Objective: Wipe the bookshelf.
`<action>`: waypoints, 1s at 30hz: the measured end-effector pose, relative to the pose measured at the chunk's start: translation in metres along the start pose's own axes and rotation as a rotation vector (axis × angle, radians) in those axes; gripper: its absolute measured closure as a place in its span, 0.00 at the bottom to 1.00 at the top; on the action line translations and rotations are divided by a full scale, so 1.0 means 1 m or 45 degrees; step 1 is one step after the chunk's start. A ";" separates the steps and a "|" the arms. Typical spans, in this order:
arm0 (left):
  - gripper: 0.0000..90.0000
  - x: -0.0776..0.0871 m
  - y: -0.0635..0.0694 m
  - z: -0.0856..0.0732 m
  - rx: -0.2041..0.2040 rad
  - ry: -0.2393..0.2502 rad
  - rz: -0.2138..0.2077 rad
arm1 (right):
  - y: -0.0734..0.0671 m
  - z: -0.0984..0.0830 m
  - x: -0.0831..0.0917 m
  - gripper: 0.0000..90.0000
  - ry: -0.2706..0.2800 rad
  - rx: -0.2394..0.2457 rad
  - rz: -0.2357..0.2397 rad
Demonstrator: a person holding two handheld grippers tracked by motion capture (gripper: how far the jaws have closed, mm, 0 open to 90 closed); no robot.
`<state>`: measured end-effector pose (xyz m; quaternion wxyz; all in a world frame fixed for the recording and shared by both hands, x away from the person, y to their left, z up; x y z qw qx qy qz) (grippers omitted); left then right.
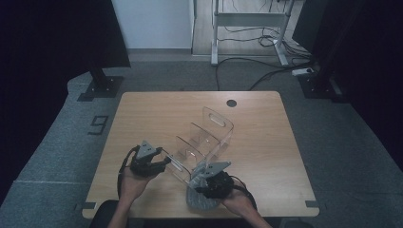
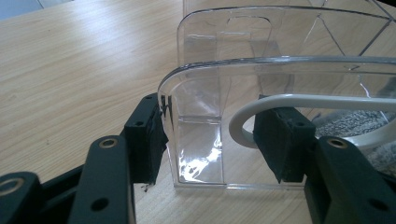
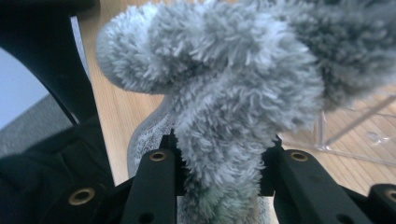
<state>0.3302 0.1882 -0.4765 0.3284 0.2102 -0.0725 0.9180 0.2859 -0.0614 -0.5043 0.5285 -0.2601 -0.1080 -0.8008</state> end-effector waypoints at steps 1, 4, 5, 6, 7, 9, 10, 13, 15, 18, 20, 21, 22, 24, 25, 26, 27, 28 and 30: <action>0.49 0.000 0.000 0.000 0.002 -0.001 0.001 | -0.001 0.001 -0.001 0.75 0.005 -0.012 -0.003; 0.49 0.000 0.001 0.000 0.006 -0.004 0.012 | -0.004 0.003 -0.005 0.76 -0.002 0.009 -0.042; 0.49 0.000 0.001 0.000 0.006 -0.005 0.014 | -0.005 0.003 -0.007 0.76 -0.005 0.018 -0.054; 0.49 0.000 0.001 0.000 0.007 -0.006 0.014 | -0.005 0.002 -0.009 0.77 -0.006 0.019 -0.063; 0.49 0.000 0.001 0.000 0.009 -0.006 0.015 | -0.005 0.002 -0.010 0.77 -0.011 0.023 -0.070; 0.49 0.000 0.001 0.000 0.010 -0.006 0.017 | -0.005 0.001 -0.014 0.78 -0.016 0.032 -0.086; 0.49 0.000 0.001 0.000 0.011 -0.006 0.017 | -0.005 0.001 -0.016 0.78 -0.022 0.031 -0.095; 0.49 0.000 0.001 0.000 0.013 -0.006 0.018 | -0.005 -0.001 -0.020 0.78 -0.032 0.040 -0.115; 0.49 -0.001 0.002 0.000 0.013 -0.006 0.018 | -0.005 -0.002 -0.022 0.78 -0.039 0.042 -0.121; 0.49 -0.001 0.001 0.000 0.013 -0.004 0.018 | -0.004 -0.005 -0.026 0.78 -0.054 0.041 -0.122; 0.49 -0.001 0.001 0.000 0.011 -0.004 0.017 | -0.003 -0.007 -0.028 0.78 -0.066 0.042 -0.120; 0.49 -0.001 0.001 0.000 0.013 -0.002 0.017 | -0.003 -0.008 -0.030 0.78 -0.070 0.044 -0.121; 0.49 -0.001 0.001 0.000 0.011 -0.003 0.014 | -0.003 -0.010 -0.031 0.78 -0.081 0.039 -0.120; 0.49 0.000 0.001 0.000 0.007 -0.005 0.012 | -0.002 -0.013 -0.034 0.78 -0.094 0.041 -0.124; 0.49 0.000 0.001 0.000 0.007 -0.006 0.011 | -0.002 -0.014 -0.035 0.78 -0.099 0.038 -0.123; 0.49 0.000 0.001 0.000 0.007 -0.005 0.010 | -0.001 -0.015 -0.036 0.78 -0.104 0.037 -0.124; 0.49 0.000 0.001 0.000 0.007 -0.004 0.008 | -0.001 -0.016 -0.036 0.78 -0.107 0.042 -0.127; 0.49 0.000 0.001 0.000 0.007 -0.005 0.005 | -0.001 -0.016 -0.037 0.78 -0.109 0.043 -0.126; 0.49 0.000 0.000 0.000 0.006 -0.004 0.004 | -0.001 -0.016 -0.037 0.78 -0.111 0.043 -0.125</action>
Point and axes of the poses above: each handheld gripper's, and its own axes: x roughly backward along the jaws, z roughly out of its top, y roughly to its right, the point moved 2 cm from there along -x, roughly forward along the jaws, and after that the axes turned 10 degrees about y, right-handed, at the moved point
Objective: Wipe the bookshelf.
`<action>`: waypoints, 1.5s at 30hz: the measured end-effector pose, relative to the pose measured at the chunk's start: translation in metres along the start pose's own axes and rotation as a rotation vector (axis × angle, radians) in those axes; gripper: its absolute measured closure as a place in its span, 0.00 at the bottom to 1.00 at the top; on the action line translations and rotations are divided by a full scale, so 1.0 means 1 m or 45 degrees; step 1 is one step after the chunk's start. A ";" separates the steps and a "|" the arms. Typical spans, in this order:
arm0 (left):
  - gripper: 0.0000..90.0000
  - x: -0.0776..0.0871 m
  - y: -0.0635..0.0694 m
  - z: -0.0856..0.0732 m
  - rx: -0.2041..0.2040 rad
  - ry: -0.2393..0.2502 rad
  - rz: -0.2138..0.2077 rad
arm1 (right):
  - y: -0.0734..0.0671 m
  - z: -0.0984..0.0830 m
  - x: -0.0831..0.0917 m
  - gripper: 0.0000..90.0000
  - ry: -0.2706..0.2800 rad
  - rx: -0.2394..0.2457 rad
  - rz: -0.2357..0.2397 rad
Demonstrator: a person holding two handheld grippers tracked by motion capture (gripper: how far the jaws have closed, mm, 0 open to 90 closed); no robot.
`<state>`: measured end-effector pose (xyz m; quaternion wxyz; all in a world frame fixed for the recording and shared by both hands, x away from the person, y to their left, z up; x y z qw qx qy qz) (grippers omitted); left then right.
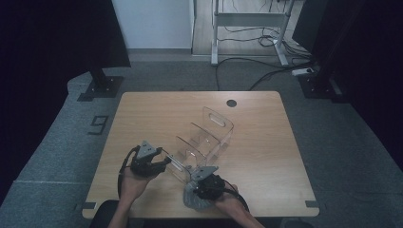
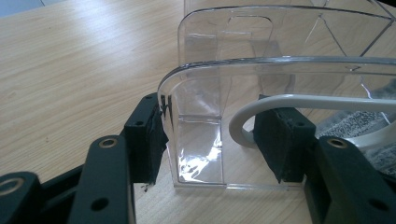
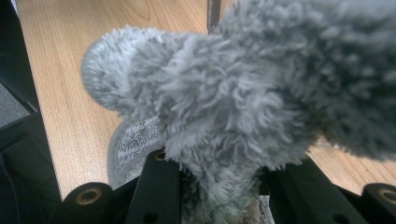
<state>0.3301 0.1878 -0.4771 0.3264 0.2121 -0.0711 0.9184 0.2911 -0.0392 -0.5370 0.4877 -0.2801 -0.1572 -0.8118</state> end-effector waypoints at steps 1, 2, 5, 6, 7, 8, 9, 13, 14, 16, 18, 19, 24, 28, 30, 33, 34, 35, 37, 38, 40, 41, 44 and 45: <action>0.49 0.000 0.000 0.000 0.000 0.000 -0.001 | 0.000 0.000 0.000 0.78 -0.001 0.003 0.000; 0.49 0.000 0.000 0.000 -0.002 0.000 -0.002 | 0.000 0.000 0.000 0.78 -0.003 0.005 0.000; 0.49 0.000 -0.001 0.000 -0.003 0.005 -0.003 | 0.000 0.000 0.001 0.78 -0.006 0.007 -0.003; 0.49 0.000 -0.001 -0.001 -0.003 0.008 -0.005 | 0.000 0.001 0.001 0.78 -0.007 0.012 -0.003; 0.49 0.000 -0.001 -0.001 -0.003 0.010 -0.006 | 0.000 0.001 0.002 0.77 -0.010 0.013 -0.001; 0.49 0.000 -0.002 -0.001 -0.001 0.014 -0.007 | -0.001 0.001 0.003 0.77 -0.012 0.009 0.001; 0.49 0.000 -0.002 -0.001 -0.001 0.014 -0.010 | -0.001 0.002 0.004 0.77 -0.014 0.008 0.002; 0.49 0.000 -0.003 -0.001 -0.002 0.016 -0.013 | 0.001 0.002 0.012 0.76 -0.011 0.011 0.012; 0.49 0.000 -0.003 -0.001 -0.001 0.017 -0.015 | 0.002 0.002 0.014 0.76 -0.009 0.006 0.011; 0.49 0.000 -0.003 -0.001 -0.001 0.020 -0.017 | 0.004 0.003 0.020 0.76 -0.008 0.000 0.014; 0.49 0.000 -0.004 -0.001 -0.004 0.017 -0.021 | 0.006 0.002 0.026 0.76 0.000 -0.004 0.005; 0.49 0.000 -0.004 -0.001 -0.004 0.018 -0.022 | 0.008 0.002 0.029 0.76 -0.001 -0.006 0.004; 0.49 0.000 -0.005 -0.001 -0.009 0.022 -0.022 | 0.016 0.002 0.046 0.76 0.029 -0.039 -0.002; 0.49 0.000 -0.006 -0.001 -0.011 0.027 -0.023 | 0.023 0.003 0.057 0.76 0.044 -0.052 -0.016; 0.49 0.000 -0.006 -0.001 -0.011 0.028 -0.020 | 0.026 0.003 0.061 0.76 0.047 -0.057 -0.021; 0.48 0.000 -0.006 -0.001 -0.014 0.025 -0.014 | 0.030 0.003 0.068 0.76 0.052 -0.068 -0.028; 0.47 0.000 -0.006 -0.001 -0.015 0.024 -0.011 | 0.032 0.003 0.070 0.76 0.056 -0.069 -0.035; 0.46 0.000 -0.006 -0.001 -0.014 0.025 -0.011 | 0.034 0.003 0.072 0.76 0.053 -0.069 -0.042; 0.43 0.000 -0.007 -0.001 -0.011 0.024 -0.008 | 0.038 0.003 0.077 0.76 0.054 -0.076 -0.056; 0.42 0.000 -0.007 -0.001 -0.005 0.025 -0.017 | 0.040 0.003 0.080 0.76 0.055 -0.081 -0.062; 0.41 0.001 -0.007 -0.001 -0.009 0.026 -0.019 | 0.045 0.003 0.085 0.75 0.066 -0.083 -0.080; 0.41 0.001 -0.007 -0.001 -0.015 0.025 -0.015 | 0.047 0.003 0.088 0.75 0.068 -0.090 -0.084; 0.41 0.001 -0.007 -0.001 -0.012 0.025 -0.014 | 0.054 0.004 0.096 0.75 0.073 -0.095 -0.115; 0.42 0.001 -0.007 -0.001 -0.007 0.026 -0.018 | 0.056 0.004 0.098 0.75 0.074 -0.099 -0.125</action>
Point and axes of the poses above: each handheld gripper's, and its own axes: x roughly backward along the jaws, z roughly out of its top, y roughly to its right, the point moved 2 cm from there along -x, roughly forward along the jaws, and after that the axes turned 10 degrees about y, right-handed, at the moved point
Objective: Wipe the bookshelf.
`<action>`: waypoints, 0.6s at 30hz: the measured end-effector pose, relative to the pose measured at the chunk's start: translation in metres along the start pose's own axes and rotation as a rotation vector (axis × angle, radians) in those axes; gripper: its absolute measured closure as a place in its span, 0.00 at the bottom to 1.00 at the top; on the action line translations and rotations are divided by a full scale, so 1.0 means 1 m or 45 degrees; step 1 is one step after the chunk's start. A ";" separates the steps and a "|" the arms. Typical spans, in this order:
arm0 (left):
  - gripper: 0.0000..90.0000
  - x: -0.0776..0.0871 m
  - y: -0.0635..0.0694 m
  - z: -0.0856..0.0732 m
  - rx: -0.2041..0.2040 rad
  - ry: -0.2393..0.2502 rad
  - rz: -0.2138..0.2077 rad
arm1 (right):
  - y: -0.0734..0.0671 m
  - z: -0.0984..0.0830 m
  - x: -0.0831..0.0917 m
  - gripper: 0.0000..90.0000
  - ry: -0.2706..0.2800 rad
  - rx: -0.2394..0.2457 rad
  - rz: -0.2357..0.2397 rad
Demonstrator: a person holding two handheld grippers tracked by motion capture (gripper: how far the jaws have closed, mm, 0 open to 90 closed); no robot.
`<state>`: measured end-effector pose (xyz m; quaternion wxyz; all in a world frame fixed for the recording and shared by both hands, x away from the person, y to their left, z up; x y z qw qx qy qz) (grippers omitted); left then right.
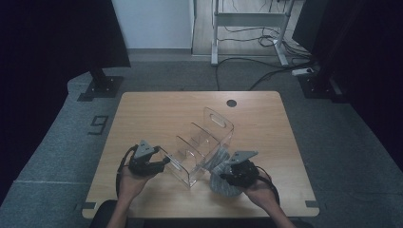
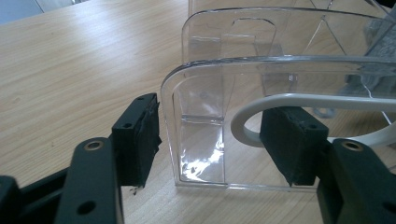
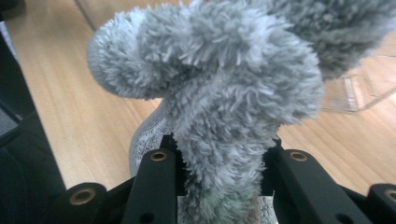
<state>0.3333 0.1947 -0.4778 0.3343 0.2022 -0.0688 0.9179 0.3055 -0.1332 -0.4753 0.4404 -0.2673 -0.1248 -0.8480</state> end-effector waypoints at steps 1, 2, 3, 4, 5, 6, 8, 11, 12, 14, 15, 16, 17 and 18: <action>0.44 0.000 0.000 0.000 0.003 0.002 -0.003 | 0.002 0.000 0.002 0.75 0.003 -0.003 -0.010; 0.45 0.000 0.000 0.000 0.003 0.003 -0.006 | 0.005 0.001 0.005 0.75 0.005 -0.013 -0.020; 0.46 0.000 0.000 0.000 0.000 0.003 -0.011 | 0.007 0.001 0.007 0.75 0.008 -0.017 -0.026; 0.47 0.000 0.000 0.000 -0.003 0.003 -0.012 | 0.010 0.002 0.010 0.75 0.012 -0.020 -0.034; 0.48 0.000 0.000 0.000 -0.006 0.004 -0.013 | 0.013 0.002 0.012 0.75 0.016 -0.025 -0.045; 0.48 0.001 0.000 0.000 -0.007 0.003 -0.016 | 0.016 0.003 0.015 0.75 0.020 -0.029 -0.055; 0.48 0.001 -0.001 0.000 -0.007 0.003 -0.020 | 0.021 0.004 0.021 0.75 0.030 -0.039 -0.073; 0.48 0.001 -0.002 0.000 -0.005 0.002 -0.021 | 0.030 0.006 0.030 0.75 0.036 -0.049 -0.108; 0.48 0.001 -0.002 0.000 -0.002 0.003 -0.019 | 0.033 0.006 0.033 0.75 0.038 -0.053 -0.121; 0.48 0.001 -0.003 0.000 0.000 0.004 -0.019 | 0.039 0.005 0.039 0.75 0.037 -0.062 -0.142; 0.48 0.001 -0.003 0.000 0.001 0.004 -0.019 | 0.042 0.005 0.042 0.75 0.041 -0.067 -0.155; 0.48 0.001 -0.003 0.000 0.002 0.004 -0.021 | 0.046 0.004 0.045 0.75 0.044 -0.071 -0.170; 0.48 0.001 -0.004 0.000 0.003 0.004 -0.021 | 0.049 0.004 0.048 0.75 0.046 -0.078 -0.182; 0.48 0.001 -0.004 0.000 0.003 0.004 -0.022 | 0.052 0.003 0.051 0.75 0.048 -0.082 -0.198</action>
Point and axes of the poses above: each handheld gripper's, and its own axes: x roughly backward along the jaws, z roughly out of its top, y roughly to its right, the point moved 2 cm from there along -x, roughly forward along the jaws, and after that the axes turned 10 degrees about y, right-handed, at the moved point
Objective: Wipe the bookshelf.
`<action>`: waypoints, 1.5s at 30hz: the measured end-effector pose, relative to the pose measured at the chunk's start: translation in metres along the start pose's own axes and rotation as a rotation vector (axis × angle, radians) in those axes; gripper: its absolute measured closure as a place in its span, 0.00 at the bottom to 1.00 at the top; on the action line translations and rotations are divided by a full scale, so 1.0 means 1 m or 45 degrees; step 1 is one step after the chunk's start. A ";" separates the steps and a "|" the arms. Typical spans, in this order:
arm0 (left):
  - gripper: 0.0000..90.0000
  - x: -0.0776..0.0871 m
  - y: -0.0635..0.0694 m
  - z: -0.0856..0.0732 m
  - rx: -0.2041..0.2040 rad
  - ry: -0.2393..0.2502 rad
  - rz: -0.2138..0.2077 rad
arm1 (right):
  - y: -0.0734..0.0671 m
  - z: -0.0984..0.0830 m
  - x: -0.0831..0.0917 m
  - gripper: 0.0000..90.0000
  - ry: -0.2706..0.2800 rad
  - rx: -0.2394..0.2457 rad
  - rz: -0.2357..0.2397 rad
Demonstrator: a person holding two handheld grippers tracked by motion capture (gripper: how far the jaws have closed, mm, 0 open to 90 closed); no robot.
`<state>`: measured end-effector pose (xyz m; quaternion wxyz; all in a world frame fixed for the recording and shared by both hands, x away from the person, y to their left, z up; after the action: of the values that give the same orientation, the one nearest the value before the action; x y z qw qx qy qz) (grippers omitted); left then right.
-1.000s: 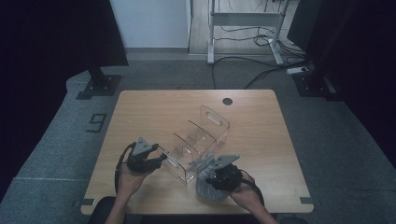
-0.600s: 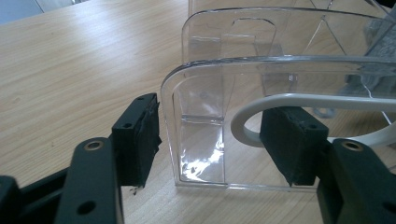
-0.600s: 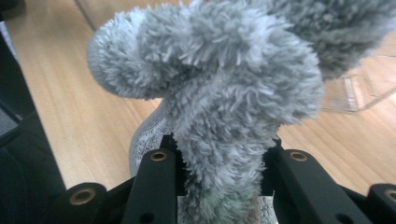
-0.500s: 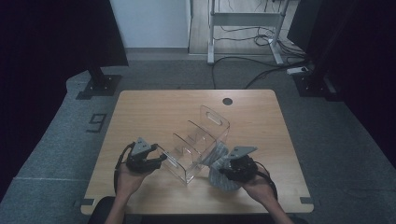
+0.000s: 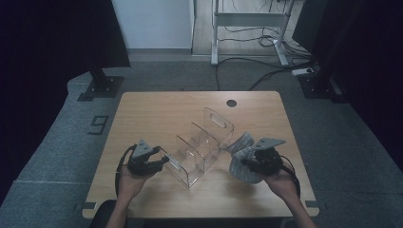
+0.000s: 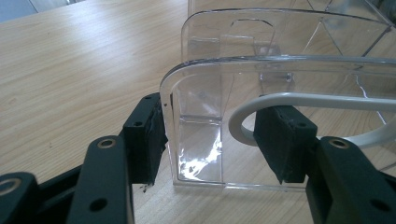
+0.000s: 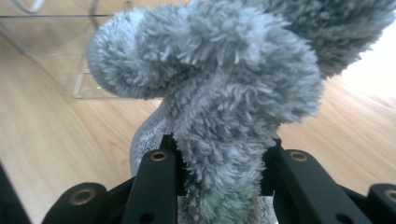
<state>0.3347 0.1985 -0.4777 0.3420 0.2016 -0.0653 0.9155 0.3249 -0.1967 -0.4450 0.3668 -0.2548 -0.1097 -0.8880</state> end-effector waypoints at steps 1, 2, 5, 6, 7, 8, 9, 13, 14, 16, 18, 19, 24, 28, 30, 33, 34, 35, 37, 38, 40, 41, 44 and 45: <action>0.48 0.000 0.000 0.000 0.000 0.000 0.000 | 0.003 0.000 0.003 0.75 -0.003 -0.006 -0.012; 0.48 0.000 0.000 0.000 0.000 0.000 -0.001 | 0.007 -0.001 0.005 0.75 -0.002 -0.010 -0.028; 0.48 0.000 0.000 0.000 0.001 0.000 -0.002 | 0.018 -0.003 0.013 0.75 -0.007 -0.023 -0.071; 0.48 0.000 0.000 0.000 0.003 0.001 -0.002 | 0.022 -0.004 0.015 0.75 -0.007 -0.025 -0.089; 0.48 0.000 0.000 0.000 0.003 0.001 -0.003 | 0.027 -0.006 0.018 0.75 -0.013 -0.032 -0.107; 0.48 0.000 -0.001 0.000 0.003 0.001 -0.003 | 0.030 -0.007 0.020 0.75 -0.013 -0.040 -0.121; 0.48 0.000 -0.001 0.000 0.004 0.001 -0.005 | 0.034 -0.008 0.023 0.75 -0.016 -0.047 -0.134; 0.48 0.000 -0.001 0.000 0.006 0.001 -0.007 | 0.047 -0.013 0.031 0.75 -0.026 -0.066 -0.191; 0.48 0.000 -0.001 0.000 0.006 0.000 -0.007 | 0.050 -0.015 0.034 0.75 -0.026 -0.074 -0.204; 0.48 0.000 -0.001 0.000 0.006 0.000 -0.007 | 0.057 -0.018 0.037 0.75 -0.033 -0.085 -0.239; 0.48 0.000 -0.001 0.000 0.006 0.000 -0.007 | 0.064 -0.022 0.040 0.75 -0.042 -0.094 -0.265; 0.48 -0.001 -0.001 0.000 0.006 0.000 -0.006 | 0.067 -0.023 0.041 0.75 -0.046 -0.101 -0.278; 0.48 -0.001 -0.002 0.000 0.003 0.000 -0.002 | 0.079 -0.034 0.041 0.74 -0.071 -0.132 -0.324; 0.48 -0.001 -0.002 0.001 -0.003 -0.001 0.001 | 0.086 -0.046 0.034 0.74 -0.104 -0.132 -0.355; 0.48 -0.001 -0.002 0.001 -0.003 0.001 0.003 | 0.088 -0.053 0.029 0.74 -0.124 -0.137 -0.359; 0.49 -0.001 -0.003 0.001 -0.001 0.001 0.007 | 0.092 -0.064 0.021 0.74 -0.147 -0.155 -0.365; 0.49 -0.001 -0.003 0.001 -0.002 0.001 0.007 | 0.093 -0.068 0.019 0.73 -0.156 -0.161 -0.369; 0.49 -0.001 -0.003 0.001 -0.002 0.000 0.008 | 0.094 -0.071 0.016 0.73 -0.162 -0.173 -0.366; 0.49 -0.001 -0.004 0.001 -0.004 -0.002 0.011 | 0.096 -0.077 0.012 0.72 -0.176 -0.189 -0.364; 0.49 -0.001 -0.004 0.001 -0.004 -0.003 0.013 | 0.097 -0.080 0.010 0.71 -0.181 -0.193 -0.364; 0.49 -0.001 -0.005 0.001 -0.004 -0.003 0.017 | 0.098 -0.085 0.007 0.70 -0.188 -0.208 -0.357; 0.49 -0.001 -0.006 0.001 -0.003 0.000 0.018 | 0.098 -0.088 0.006 0.69 -0.190 -0.215 -0.356; 0.49 0.000 -0.008 0.001 0.000 0.001 0.024 | 0.098 -0.092 0.004 0.66 -0.189 -0.227 -0.353; 0.49 0.000 -0.008 0.001 0.002 0.003 0.026 | 0.098 -0.093 0.004 0.64 -0.188 -0.227 -0.354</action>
<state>0.3407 0.2043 -0.4774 0.3325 0.2001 -0.0661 0.9193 0.3573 -0.3035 -0.5209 0.2075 -0.3333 -0.0912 -0.9152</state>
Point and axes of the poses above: each handheld gripper's, and its own axes: x roughly backward along the jaws, z roughly out of its top, y roughly to its right, the point moved 2 cm from there along -x, roughly forward along the jaws, and after that the axes turned 10 degrees about y, right-handed, at the moved point
